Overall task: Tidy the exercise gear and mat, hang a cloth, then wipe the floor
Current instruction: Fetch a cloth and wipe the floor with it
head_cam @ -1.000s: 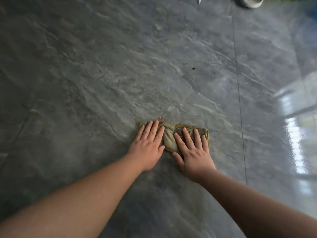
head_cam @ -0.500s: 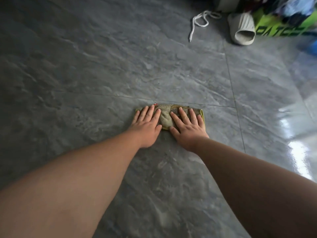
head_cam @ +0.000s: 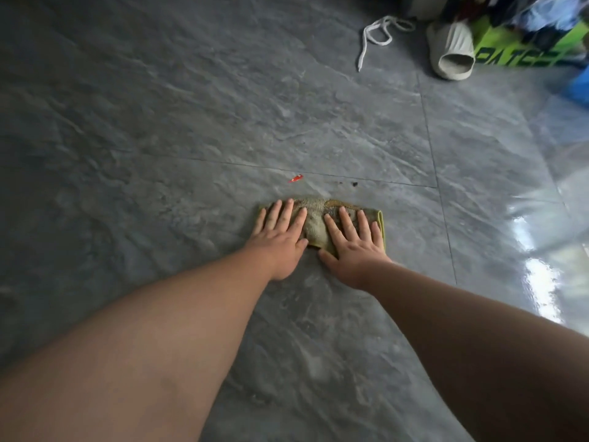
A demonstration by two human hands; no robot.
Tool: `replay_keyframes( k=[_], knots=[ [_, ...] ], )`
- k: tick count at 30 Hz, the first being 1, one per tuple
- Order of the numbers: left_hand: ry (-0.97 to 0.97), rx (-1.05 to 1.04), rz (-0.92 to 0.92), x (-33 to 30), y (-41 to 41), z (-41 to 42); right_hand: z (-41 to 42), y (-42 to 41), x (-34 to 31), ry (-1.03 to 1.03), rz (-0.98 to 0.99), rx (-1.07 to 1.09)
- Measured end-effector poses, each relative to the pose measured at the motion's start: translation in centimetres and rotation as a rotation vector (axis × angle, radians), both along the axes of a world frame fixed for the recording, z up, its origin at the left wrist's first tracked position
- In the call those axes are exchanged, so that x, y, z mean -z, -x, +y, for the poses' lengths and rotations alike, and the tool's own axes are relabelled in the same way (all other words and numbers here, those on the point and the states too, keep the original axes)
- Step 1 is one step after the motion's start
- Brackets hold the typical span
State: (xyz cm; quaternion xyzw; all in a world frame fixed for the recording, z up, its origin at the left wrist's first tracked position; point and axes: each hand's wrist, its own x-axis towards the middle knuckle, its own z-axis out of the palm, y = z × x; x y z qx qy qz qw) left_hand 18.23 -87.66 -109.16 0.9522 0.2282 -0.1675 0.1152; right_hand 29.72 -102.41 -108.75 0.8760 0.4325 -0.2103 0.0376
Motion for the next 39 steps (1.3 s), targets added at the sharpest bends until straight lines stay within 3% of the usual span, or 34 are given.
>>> replay_keyframes(
  k=[21,27,32,34,39],
  knots=[
    [0.028,0.232,0.166,-1.7,32.8,-16.0,-20.3,31.9,-1.4,0.038,0.035,-0.138],
    [0.069,0.182,0.103,-2.1,34.3,-16.6,-21.4,31.7,-2.9,-0.010,0.036,-0.146],
    [0.161,0.044,-0.184,-2.7,33.2,-15.1,-20.7,28.1,-3.7,-0.098,-0.044,-0.123],
    [0.150,-0.088,-0.235,-2.8,32.7,-14.1,-20.7,27.2,-3.3,-0.138,-0.059,-0.045],
    [0.199,-0.243,-0.192,-2.8,31.2,-11.4,-19.4,25.4,-3.4,-0.290,0.159,0.515]
  ],
)
